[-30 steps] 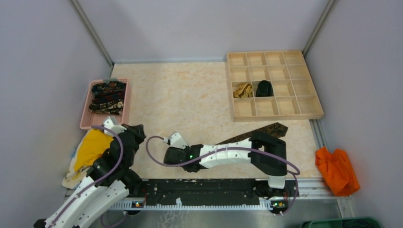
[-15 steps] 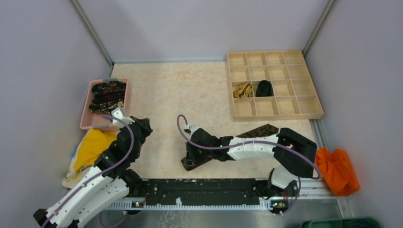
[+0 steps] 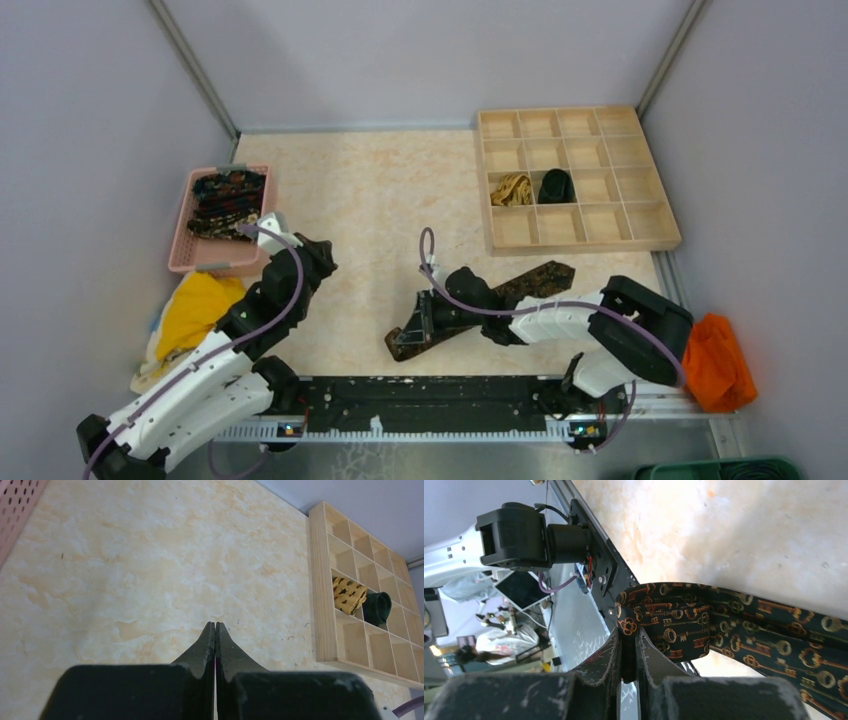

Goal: Roll the ties
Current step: Roll the tie at the center of the board.

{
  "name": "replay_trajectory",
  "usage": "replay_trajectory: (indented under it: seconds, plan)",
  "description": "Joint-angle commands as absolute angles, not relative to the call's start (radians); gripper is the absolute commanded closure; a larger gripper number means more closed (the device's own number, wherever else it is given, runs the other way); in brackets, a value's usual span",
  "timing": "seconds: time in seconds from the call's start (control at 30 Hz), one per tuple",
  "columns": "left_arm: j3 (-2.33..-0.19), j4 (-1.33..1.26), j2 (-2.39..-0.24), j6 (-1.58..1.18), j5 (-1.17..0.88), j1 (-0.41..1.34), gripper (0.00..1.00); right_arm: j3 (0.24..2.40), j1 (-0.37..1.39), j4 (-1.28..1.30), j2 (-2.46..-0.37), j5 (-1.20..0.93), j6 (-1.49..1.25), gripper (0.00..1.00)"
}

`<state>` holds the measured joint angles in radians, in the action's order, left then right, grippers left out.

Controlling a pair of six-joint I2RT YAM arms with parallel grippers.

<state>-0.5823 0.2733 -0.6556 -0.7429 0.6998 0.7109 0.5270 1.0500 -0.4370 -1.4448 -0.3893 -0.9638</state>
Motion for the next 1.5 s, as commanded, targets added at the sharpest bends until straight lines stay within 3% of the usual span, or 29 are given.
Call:
replay_trajectory:
  seconds: [0.0,0.27,0.67,1.1,1.47]
  plan:
    - [-0.605,0.201,-0.709,-0.723,0.644,0.707,1.0,0.469,1.012,-0.611,-1.426,-0.455,-1.036,0.98]
    - [-0.62,0.18,-0.797,-0.717,0.597,0.707,1.0,0.355,0.953,-0.839,-1.473,-0.511,-1.12,0.98]
    - [-0.603,0.161,-0.825,-0.702,0.596,0.708,1.0,0.425,0.955,-1.024,-1.642,-0.595,-1.183,0.98]
    - [-0.585,0.144,-0.847,-0.699,0.581,0.708,1.0,0.295,0.935,-1.262,-1.739,-0.542,-1.277,0.99]
    - [-0.581,0.117,-0.886,-0.699,0.55,0.707,1.0,0.237,0.905,-1.178,-1.719,-0.479,-1.233,0.99]
